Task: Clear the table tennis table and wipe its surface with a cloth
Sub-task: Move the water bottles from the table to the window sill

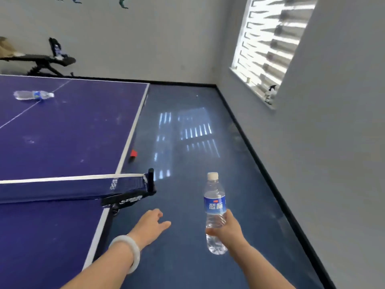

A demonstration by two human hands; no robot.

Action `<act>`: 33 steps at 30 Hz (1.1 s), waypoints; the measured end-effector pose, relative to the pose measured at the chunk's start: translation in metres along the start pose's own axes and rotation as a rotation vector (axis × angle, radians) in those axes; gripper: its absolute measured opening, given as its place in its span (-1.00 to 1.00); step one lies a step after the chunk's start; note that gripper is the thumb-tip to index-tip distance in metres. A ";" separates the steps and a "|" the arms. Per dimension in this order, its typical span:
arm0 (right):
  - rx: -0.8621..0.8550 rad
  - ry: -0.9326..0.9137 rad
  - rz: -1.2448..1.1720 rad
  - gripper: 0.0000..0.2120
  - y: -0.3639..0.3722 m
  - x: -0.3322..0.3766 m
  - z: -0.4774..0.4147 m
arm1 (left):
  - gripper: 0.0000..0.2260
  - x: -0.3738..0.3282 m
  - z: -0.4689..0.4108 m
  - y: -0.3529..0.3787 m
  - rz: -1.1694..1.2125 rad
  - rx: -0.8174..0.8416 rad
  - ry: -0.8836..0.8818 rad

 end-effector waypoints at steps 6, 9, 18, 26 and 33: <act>-0.213 0.111 -0.077 -0.51 -0.174 -0.110 0.068 | -0.57 -0.148 0.031 0.159 -0.065 0.247 0.187; -0.364 0.166 -0.150 -0.50 -0.261 -0.171 0.114 | -0.60 -0.221 0.055 0.244 -0.165 0.356 0.295; -0.767 0.346 -0.417 -0.47 -0.417 -0.311 0.249 | -0.74 -0.388 0.133 0.442 -0.397 0.673 0.684; -1.155 0.457 -0.756 -0.49 -0.484 -0.408 0.385 | -0.80 -0.511 0.232 0.613 -0.577 0.926 1.090; -1.444 0.544 -0.947 -0.51 -0.491 -0.482 0.510 | -0.77 -0.536 0.359 0.718 -0.726 1.166 1.283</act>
Point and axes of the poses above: each hand's wrist, its own z-axis away from the middle knuckle, its own y-axis out of the palm, x = y × z, the point moved 4 cm from there along -z, towards the middle knuckle, and after that the axes turned 4 degrees about y, right-handed, at the moved point
